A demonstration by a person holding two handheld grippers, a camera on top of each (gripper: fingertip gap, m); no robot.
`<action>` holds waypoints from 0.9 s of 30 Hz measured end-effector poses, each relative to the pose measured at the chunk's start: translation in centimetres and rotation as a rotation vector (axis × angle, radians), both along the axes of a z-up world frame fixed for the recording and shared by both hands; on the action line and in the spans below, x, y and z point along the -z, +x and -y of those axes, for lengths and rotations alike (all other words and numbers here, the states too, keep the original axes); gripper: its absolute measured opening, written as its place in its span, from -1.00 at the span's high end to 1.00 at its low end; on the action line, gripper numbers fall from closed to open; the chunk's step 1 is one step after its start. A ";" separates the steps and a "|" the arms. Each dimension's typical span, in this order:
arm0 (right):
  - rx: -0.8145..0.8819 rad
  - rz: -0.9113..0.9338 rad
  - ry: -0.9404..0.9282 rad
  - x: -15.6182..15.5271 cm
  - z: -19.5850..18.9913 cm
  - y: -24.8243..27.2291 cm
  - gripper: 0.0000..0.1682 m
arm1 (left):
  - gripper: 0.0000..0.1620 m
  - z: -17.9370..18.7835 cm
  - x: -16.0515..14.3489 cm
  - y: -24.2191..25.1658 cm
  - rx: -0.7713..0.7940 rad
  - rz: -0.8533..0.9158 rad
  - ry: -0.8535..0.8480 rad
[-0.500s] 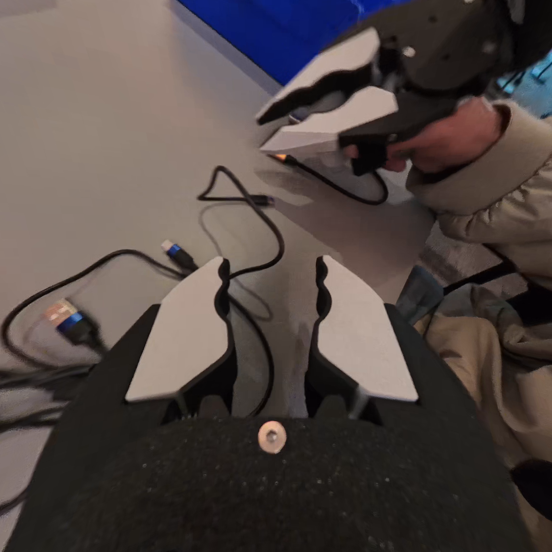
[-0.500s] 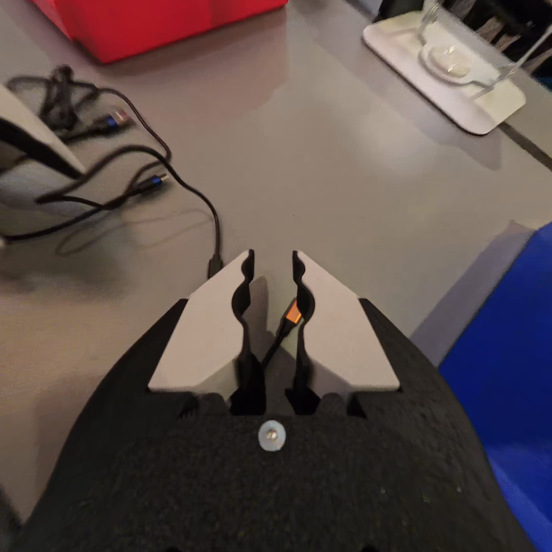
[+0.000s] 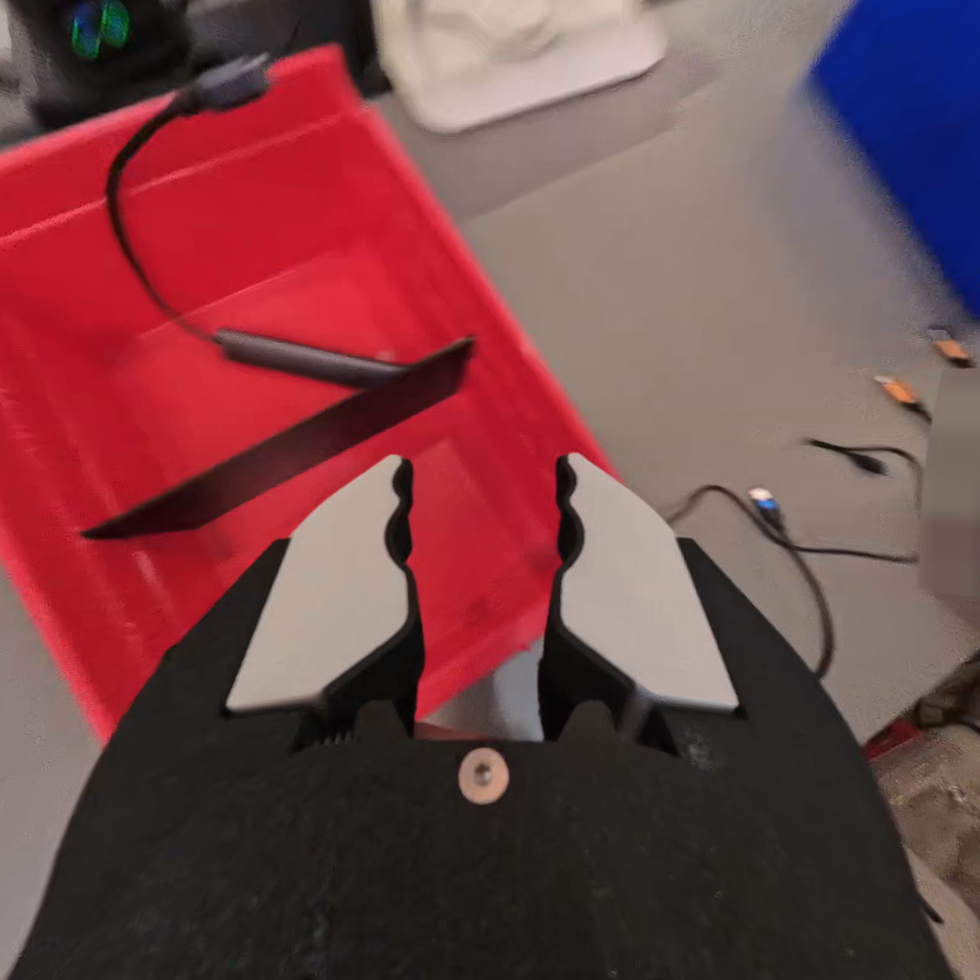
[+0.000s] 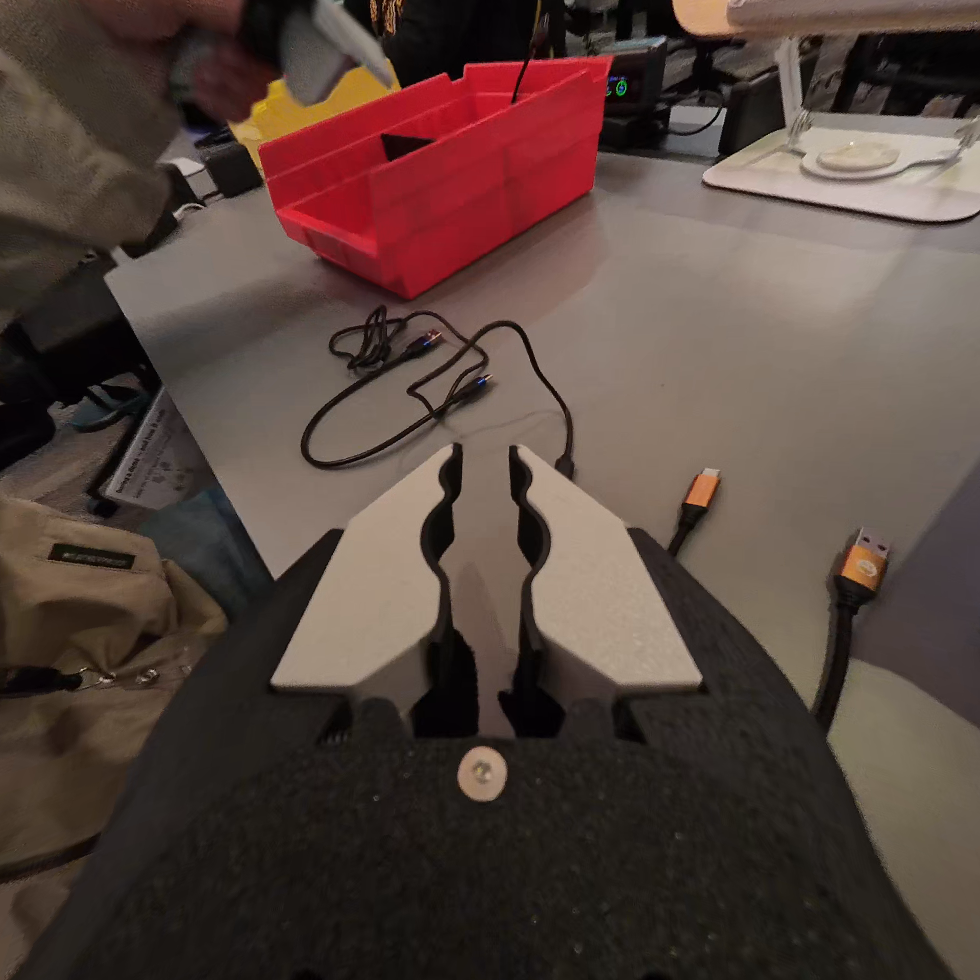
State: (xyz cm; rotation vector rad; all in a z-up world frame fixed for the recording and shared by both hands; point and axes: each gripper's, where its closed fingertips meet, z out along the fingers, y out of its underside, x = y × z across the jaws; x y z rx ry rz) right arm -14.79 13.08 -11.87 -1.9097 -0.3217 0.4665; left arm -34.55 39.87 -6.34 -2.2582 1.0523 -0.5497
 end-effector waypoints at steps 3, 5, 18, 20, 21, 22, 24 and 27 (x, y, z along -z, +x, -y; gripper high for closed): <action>-0.024 -0.046 -0.041 0.6 0.0 -0.1 0.77 | 0.07 -7.8 2.1 -0.2 -0.108 -0.143 -0.118; -0.025 -0.049 -0.033 0.4 0.1 0.1 0.77 | 0.08 -12.3 3.4 -0.1 -0.181 -0.185 -0.153; -0.032 -0.076 -0.068 1.2 0.7 0.9 0.76 | 0.65 -19.0 10.3 -1.0 -0.404 -0.277 -0.315; -0.030 -0.072 -0.067 1.2 0.8 1.0 0.76 | 0.89 -19.0 9.7 -0.8 -0.411 -0.200 -0.324; -0.027 -0.072 -0.066 1.2 0.8 1.0 0.76 | 1.00 -18.9 9.2 -0.7 -0.402 -0.172 -0.307; -0.024 -0.074 -0.063 1.1 0.7 1.1 0.76 | 1.00 -18.7 8.5 -0.4 -0.373 -0.145 -0.283; -0.024 -0.076 -0.059 1.0 0.7 1.1 0.76 | 1.00 -18.2 6.6 0.3 -0.314 -0.093 -0.222; -0.024 -0.059 -0.054 1.0 0.7 0.9 0.77 | 1.00 -17.5 3.8 0.0 -0.271 -0.101 -0.112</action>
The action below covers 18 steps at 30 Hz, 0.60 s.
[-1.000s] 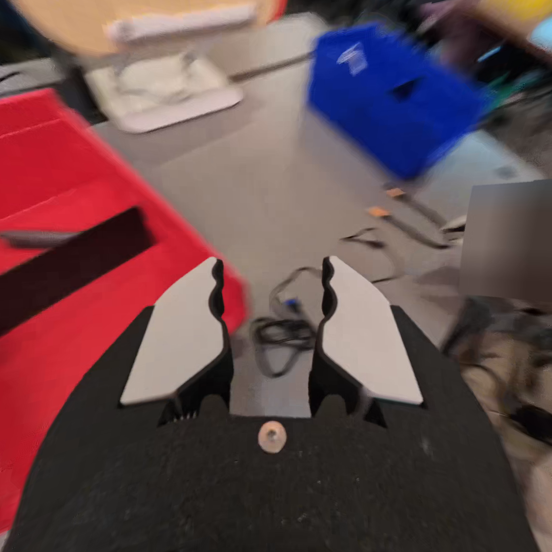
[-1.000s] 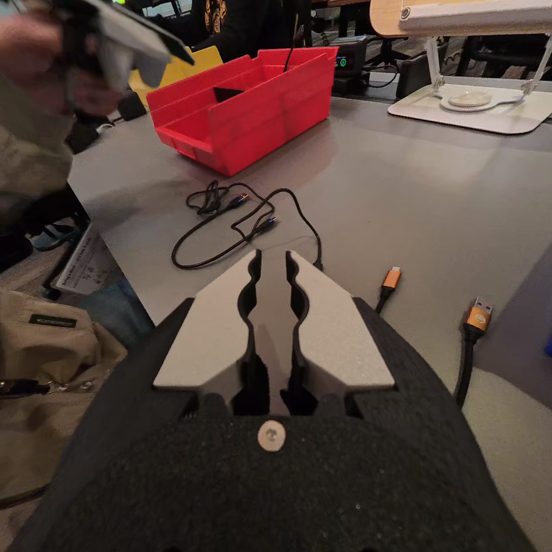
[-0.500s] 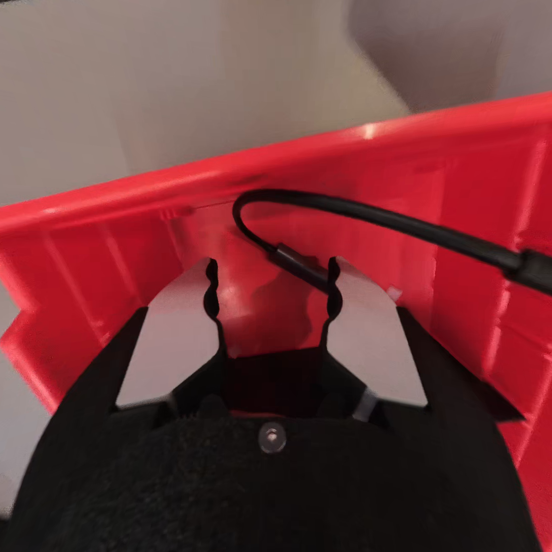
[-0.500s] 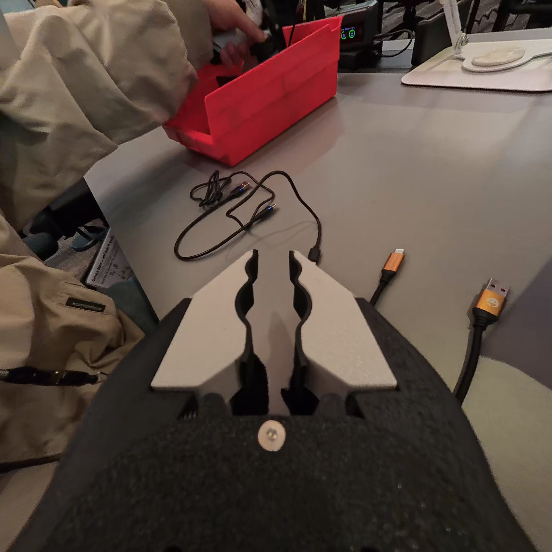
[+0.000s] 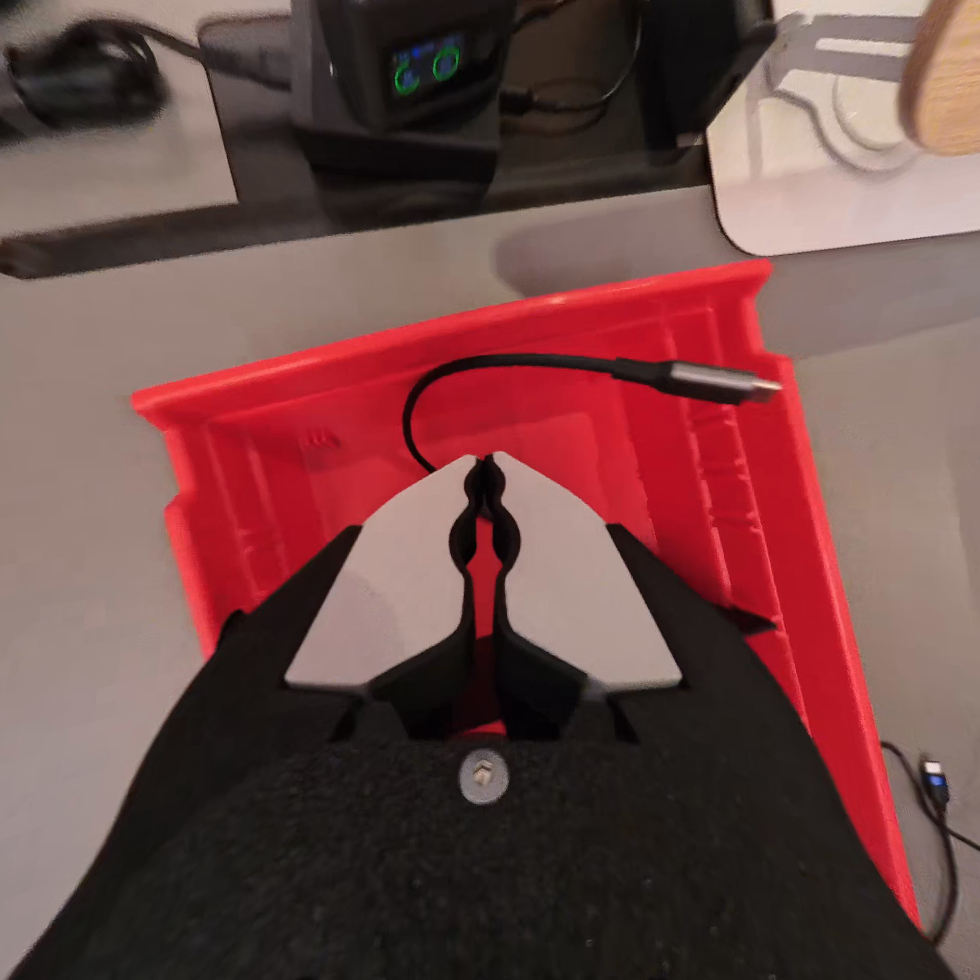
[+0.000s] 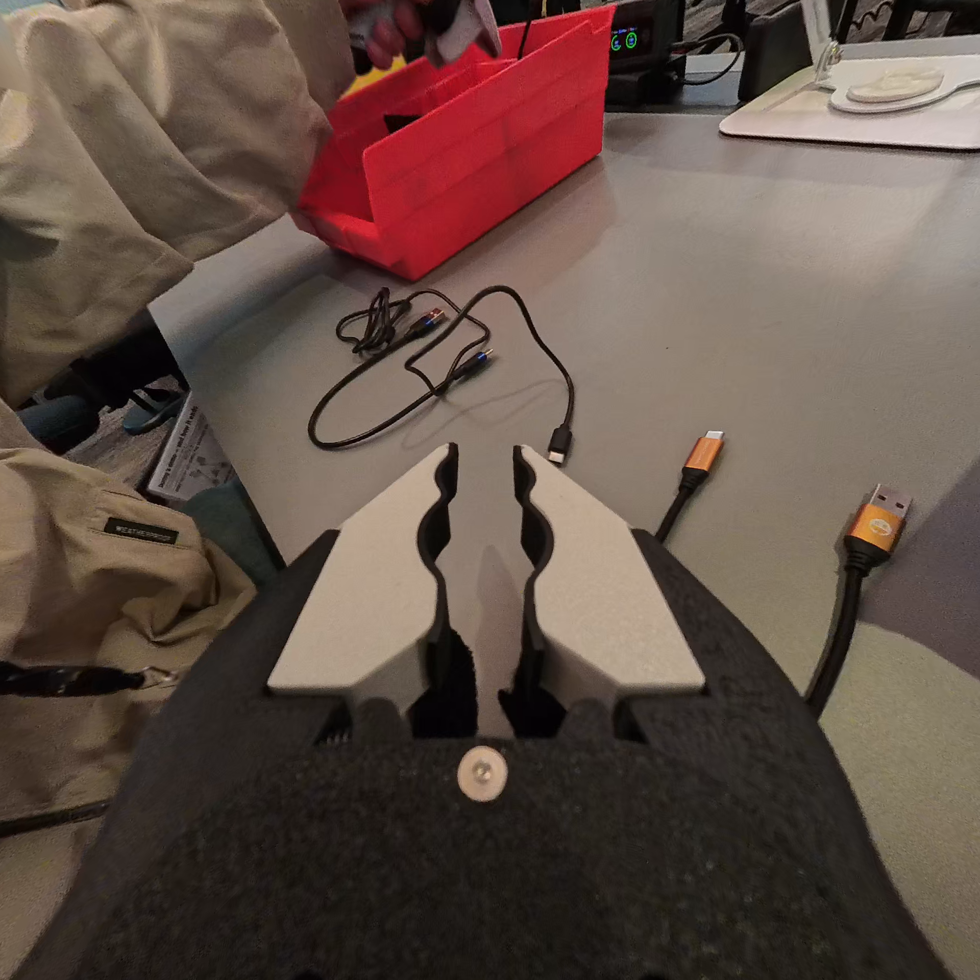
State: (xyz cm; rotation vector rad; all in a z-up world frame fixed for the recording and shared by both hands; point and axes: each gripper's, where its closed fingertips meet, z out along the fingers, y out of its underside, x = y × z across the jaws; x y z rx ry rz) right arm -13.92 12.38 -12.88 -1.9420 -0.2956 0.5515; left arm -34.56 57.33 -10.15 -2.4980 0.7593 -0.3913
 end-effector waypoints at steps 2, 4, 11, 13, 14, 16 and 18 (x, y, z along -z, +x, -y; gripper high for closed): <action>-0.008 0.014 -0.001 0.1 0.0 -0.4 0.77 | 1.00 0.3 -0.6 -0.3 0.006 -0.023 0.024; -0.016 0.028 -0.006 0.3 0.0 -0.7 0.77 | 0.87 0.3 0.3 -0.4 -0.014 -0.054 -0.009; -0.042 0.082 0.003 0.5 -0.1 -1.8 0.77 | 0.45 -2.6 5.5 -0.8 -0.137 -0.107 -0.138; -0.050 0.090 -0.007 0.8 -0.1 -2.0 0.77 | 0.51 -3.1 6.8 -1.0 -0.150 -0.134 -0.163; -0.052 0.095 -0.009 0.9 -0.1 -2.0 0.77 | 0.59 -3.0 7.4 -1.2 -0.152 -0.152 -0.190; -0.052 0.096 -0.010 0.9 -0.1 -1.9 0.77 | 0.74 -2.9 7.3 -1.0 -0.149 -0.108 -0.217; -0.047 0.093 -0.011 1.0 0.0 -1.7 0.77 | 0.88 -2.8 5.6 -0.8 -0.131 -0.063 -0.154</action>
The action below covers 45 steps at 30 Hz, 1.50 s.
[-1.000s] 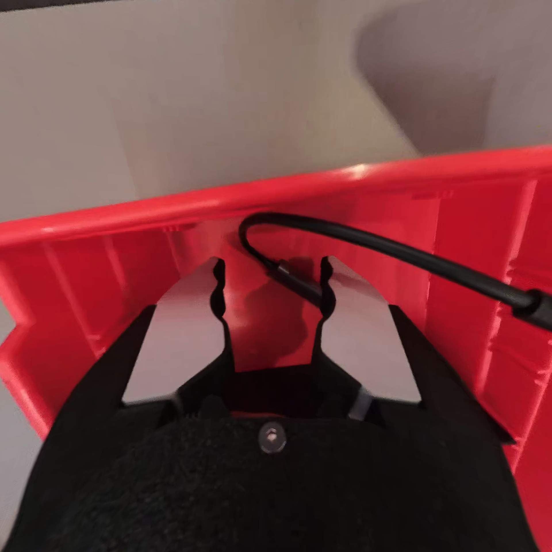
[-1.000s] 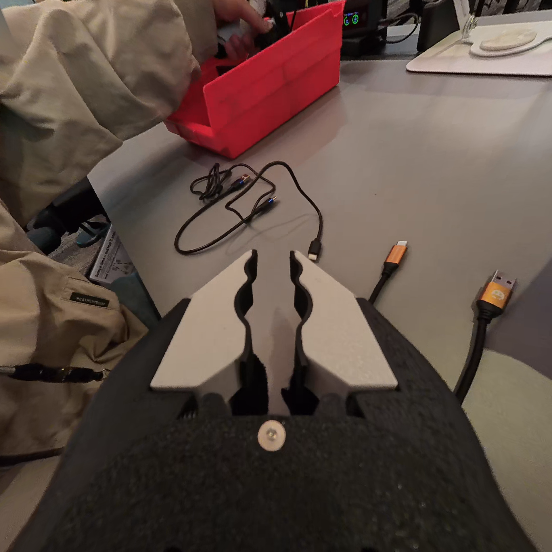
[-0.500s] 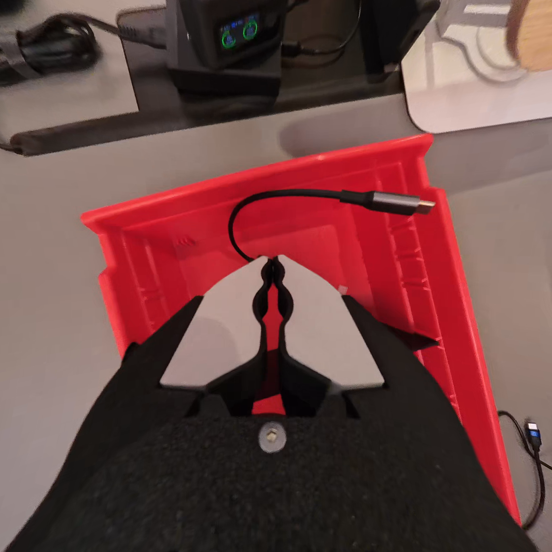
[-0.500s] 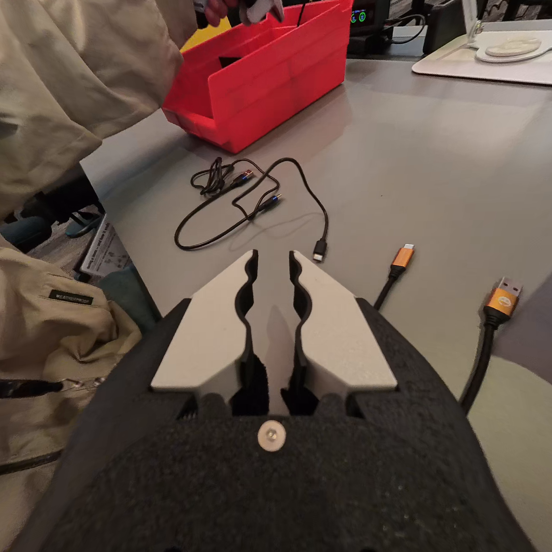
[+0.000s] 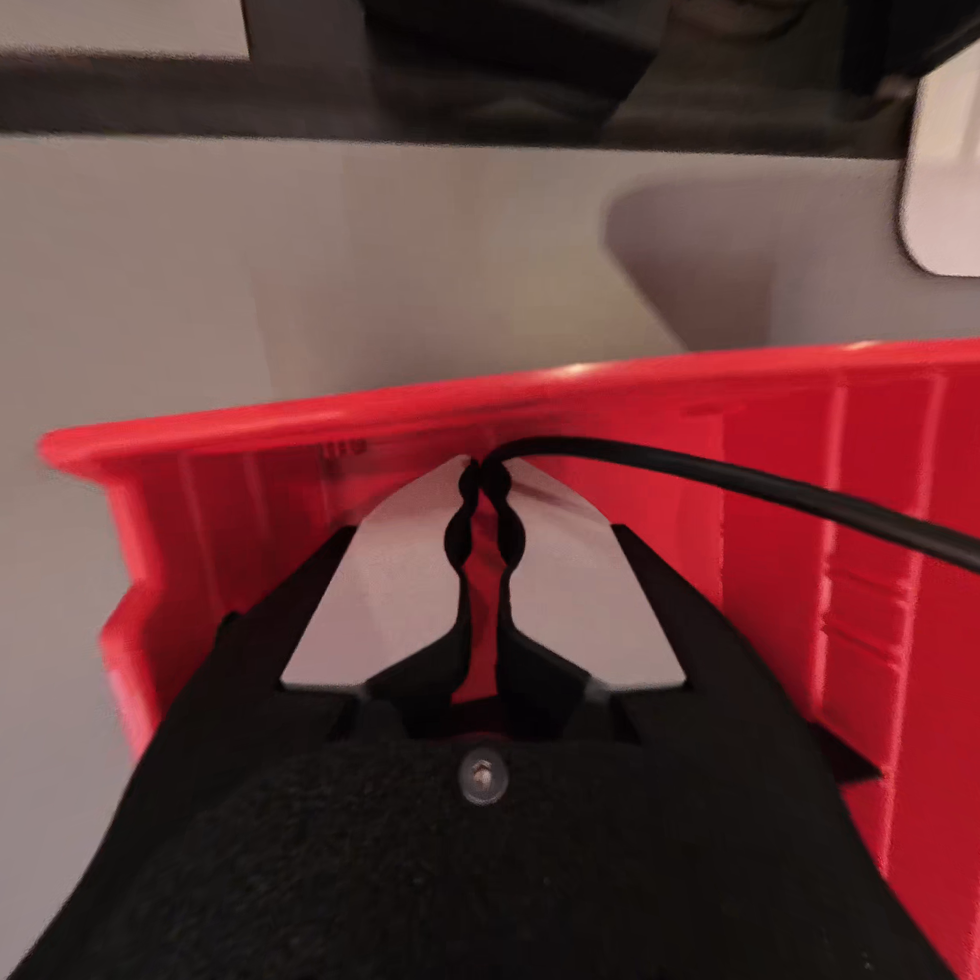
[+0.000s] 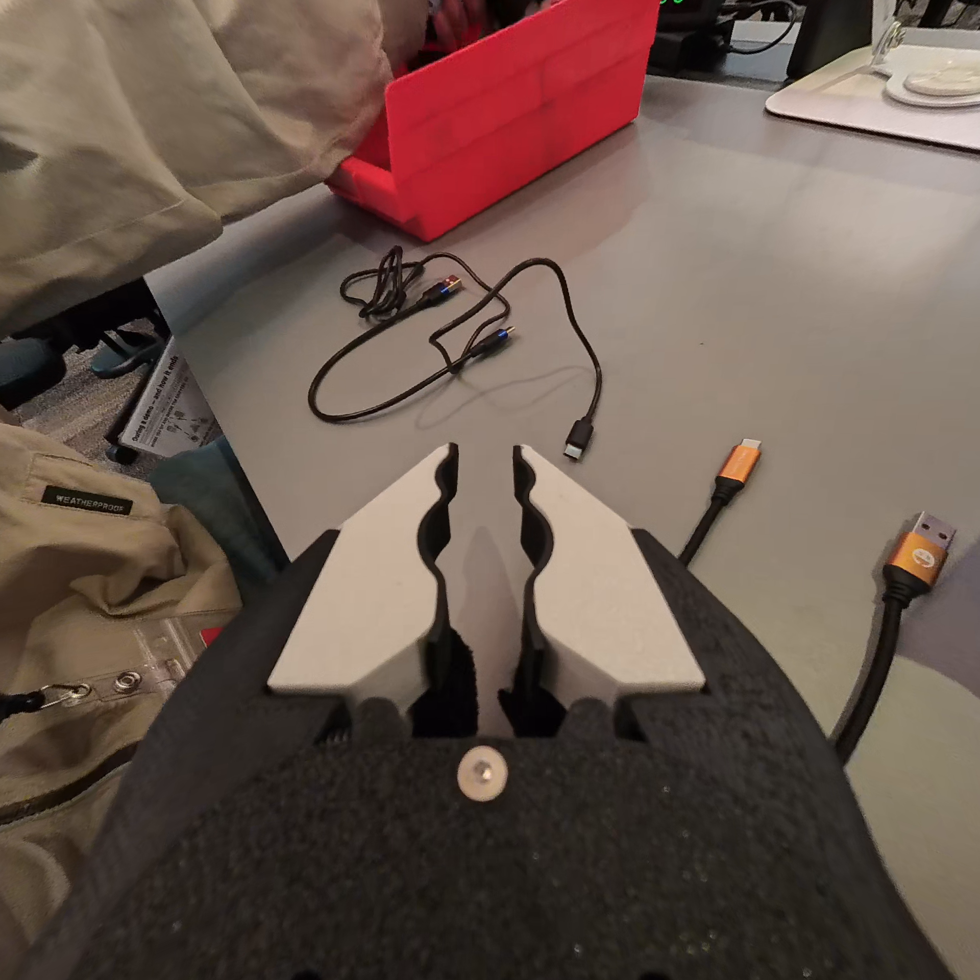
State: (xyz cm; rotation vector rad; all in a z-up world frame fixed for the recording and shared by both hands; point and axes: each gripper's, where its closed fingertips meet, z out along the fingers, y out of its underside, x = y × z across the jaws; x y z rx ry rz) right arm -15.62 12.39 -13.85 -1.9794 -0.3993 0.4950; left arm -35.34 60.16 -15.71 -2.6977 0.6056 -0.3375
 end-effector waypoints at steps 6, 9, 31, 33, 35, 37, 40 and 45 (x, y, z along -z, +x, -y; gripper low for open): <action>0.013 -0.037 0.038 -0.9 -0.3 0.5 0.77 | 0.96 3.0 -11.3 2.3 0.243 0.105 0.406; -0.007 -0.023 0.083 -2.6 -1.7 0.7 0.70 | 0.96 7.1 -18.3 4.1 0.363 0.248 0.611; -0.850 -0.992 0.015 -15.7 0.4 -11.4 0.88 | 0.95 43.4 -26.8 10.9 1.300 1.286 0.611; -0.779 -0.900 0.087 -15.2 -0.2 -10.4 0.90 | 0.95 42.8 -26.4 11.1 1.247 1.309 0.600; -0.653 -0.748 0.163 -14.2 -1.8 -8.7 0.90 | 0.95 41.4 -25.3 11.4 1.146 1.327 0.553; -0.522 -0.548 0.268 -13.3 -3.3 -6.4 0.90 | 0.68 40.1 -22.6 11.7 1.049 1.304 0.471; -0.387 -0.395 0.448 -14.7 -4.0 -3.2 0.90 | 0.57 41.1 -17.4 11.5 1.018 1.329 0.321; -0.342 -0.287 0.574 -15.5 -3.4 -2.4 0.91 | 0.34 46.8 -11.8 13.4 0.992 1.216 0.290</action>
